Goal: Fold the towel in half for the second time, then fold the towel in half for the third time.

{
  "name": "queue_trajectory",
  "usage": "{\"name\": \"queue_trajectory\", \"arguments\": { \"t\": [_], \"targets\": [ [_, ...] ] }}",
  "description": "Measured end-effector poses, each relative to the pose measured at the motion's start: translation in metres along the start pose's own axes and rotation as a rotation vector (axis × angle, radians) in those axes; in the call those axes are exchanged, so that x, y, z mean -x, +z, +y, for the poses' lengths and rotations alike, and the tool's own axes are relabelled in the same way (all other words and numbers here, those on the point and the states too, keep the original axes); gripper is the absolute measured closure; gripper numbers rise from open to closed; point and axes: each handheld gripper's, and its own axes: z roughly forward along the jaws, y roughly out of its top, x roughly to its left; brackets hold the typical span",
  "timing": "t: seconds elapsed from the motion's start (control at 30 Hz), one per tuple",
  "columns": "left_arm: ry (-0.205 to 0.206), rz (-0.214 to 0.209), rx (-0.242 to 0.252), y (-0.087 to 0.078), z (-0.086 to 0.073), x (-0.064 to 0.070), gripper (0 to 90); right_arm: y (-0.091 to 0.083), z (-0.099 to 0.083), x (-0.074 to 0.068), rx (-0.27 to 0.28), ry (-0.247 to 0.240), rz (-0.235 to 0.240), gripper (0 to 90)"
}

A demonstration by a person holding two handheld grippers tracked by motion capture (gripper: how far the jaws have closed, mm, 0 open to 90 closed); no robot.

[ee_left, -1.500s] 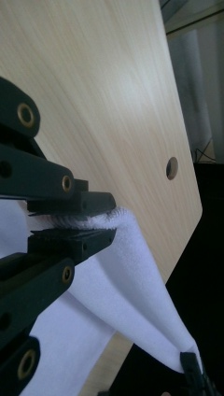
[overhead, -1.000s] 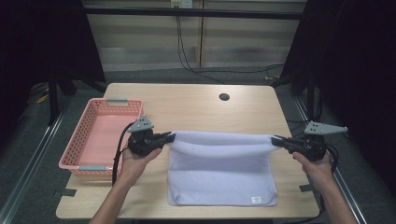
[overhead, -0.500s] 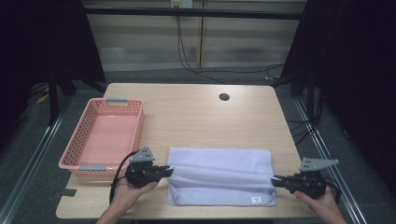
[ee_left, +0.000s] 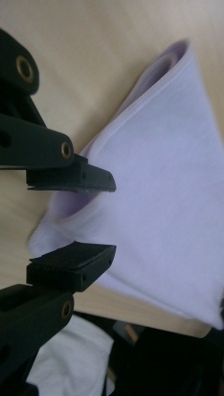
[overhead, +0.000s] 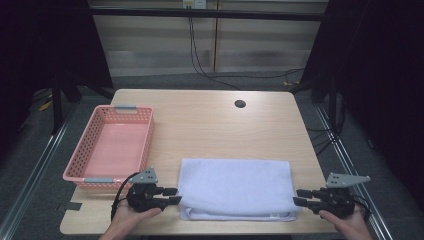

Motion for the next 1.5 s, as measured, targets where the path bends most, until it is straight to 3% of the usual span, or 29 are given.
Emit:
{"name": "queue_trajectory", "arguments": {
  "t": [0.03, 0.07, 0.13, 0.27, 0.33, 0.43, 0.53, 0.6, 0.7, 0.77, 0.83, 0.9, 0.93, 0.97, 1.0, 1.03, 1.07, 1.13, 1.27, 1.37, 1.43, 1.5],
  "targets": [
    [0.005, 0.028, 0.001, 0.002, 0.004, -0.004, 62.2, 0.005, 0.003, 0.001, 0.001, 0.008, -0.023, 57.6],
    [0.005, 0.028, 0.001, 0.002, 0.004, -0.004, 62.6, 0.011, 0.006, 0.002, -0.006, 0.013, -0.029, 57.0],
    [0.020, 0.092, -0.052, 0.015, 0.017, -0.017, 63.7, 0.024, 0.009, 0.005, -0.038, 0.003, -0.050, 54.0],
    [-0.022, 0.102, -0.091, 0.039, 0.020, -0.036, 66.6, 0.046, 0.009, 0.016, -0.099, 0.019, -0.100, 50.5],
    [0.000, 0.099, -0.127, 0.046, 0.017, -0.035, 66.7, 0.049, 0.005, 0.020, -0.097, 0.010, -0.147, 49.1],
    [0.022, 0.102, -0.141, 0.049, 0.014, -0.032, 68.7, 0.052, 0.003, 0.021, -0.093, -0.010, -0.156, 48.8],
    [0.015, 0.099, -0.136, 0.055, 0.013, -0.031, 72.2, 0.056, 0.005, 0.017, -0.121, -0.073, -0.216, 62.2],
    [0.017, 0.094, -0.136, 0.057, 0.014, -0.032, 73.4, 0.056, 0.006, 0.019, -0.126, -0.072, -0.246, 74.0],
    [0.004, 0.082, -0.131, 0.063, 0.018, -0.035, 73.7, 0.055, 0.006, 0.027, -0.116, -0.060, -0.256, 82.2],
    [-0.018, 0.077, -0.126, 0.068, 0.020, -0.034, 73.6, 0.054, 0.008, 0.034, -0.109, -0.024, -0.265, 83.1],
    [-0.005, 0.074, -0.135, 0.073, 0.024, -0.032, 72.8, 0.053, 0.010, 0.044, -0.108, 0.000, -0.277, 83.1],
    [-0.015, 0.067, -0.138, 0.076, 0.028, -0.030, 68.7, 0.051, 0.010, 0.051, -0.092, 0.020, -0.264, 82.0],
    [-0.014, 0.054, -0.142, 0.076, 0.030, -0.030, 66.1, 0.049, 0.009, 0.052, -0.087, 0.026, -0.249, 79.5],
    [-0.012, 0.061, -0.145, 0.075, 0.031, -0.029, 63.3, 0.048, 0.008, 0.052, -0.077, 0.033, -0.245, 71.1],
    [-0.012, 0.061, -0.145, 0.075, 0.031, -0.029, 60.9, 0.048, 0.008, 0.052, -0.077, 0.033, -0.245, 71.1],
    [-0.019, 0.079, -0.126, 0.073, 0.034, -0.029, 57.0, 0.043, 0.007, 0.047, -0.067, 0.043, -0.257, 56.8],
    [-0.028, 0.094, -0.100, 0.068, 0.039, -0.031, 56.3, 0.041, 0.007, 0.043, -0.051, 0.040, -0.251, 54.9],
    [-0.036, 0.117, -0.075, 0.063, 0.047, -0.033, 53.5, 0.033, 0.008, 0.031, -0.012, 0.033, -0.220, 52.5],
    [-0.062, 0.110, -0.029, 0.061, 0.061, -0.041, 48.4, 0.030, 0.011, 0.005, 0.021, -0.001, -0.147, 47.7],
    [-0.072, 0.134, -0.008, 0.062, 0.065, -0.046, 49.4, 0.040, 0.014, -0.014, 0.006, -0.032, -0.097, 44.8],
    [-0.048, 0.155, -0.018, 0.064, 0.067, -0.050, 48.0, 0.046, 0.018, -0.021, 0.022, -0.031, -0.080, 44.6],
    [-0.062, 0.140, 0.000, 0.066, 0.069, -0.055, 48.0, 0.057, 0.024, -0.024, 0.023, -0.020, -0.034, 43.7]
  ]
}}
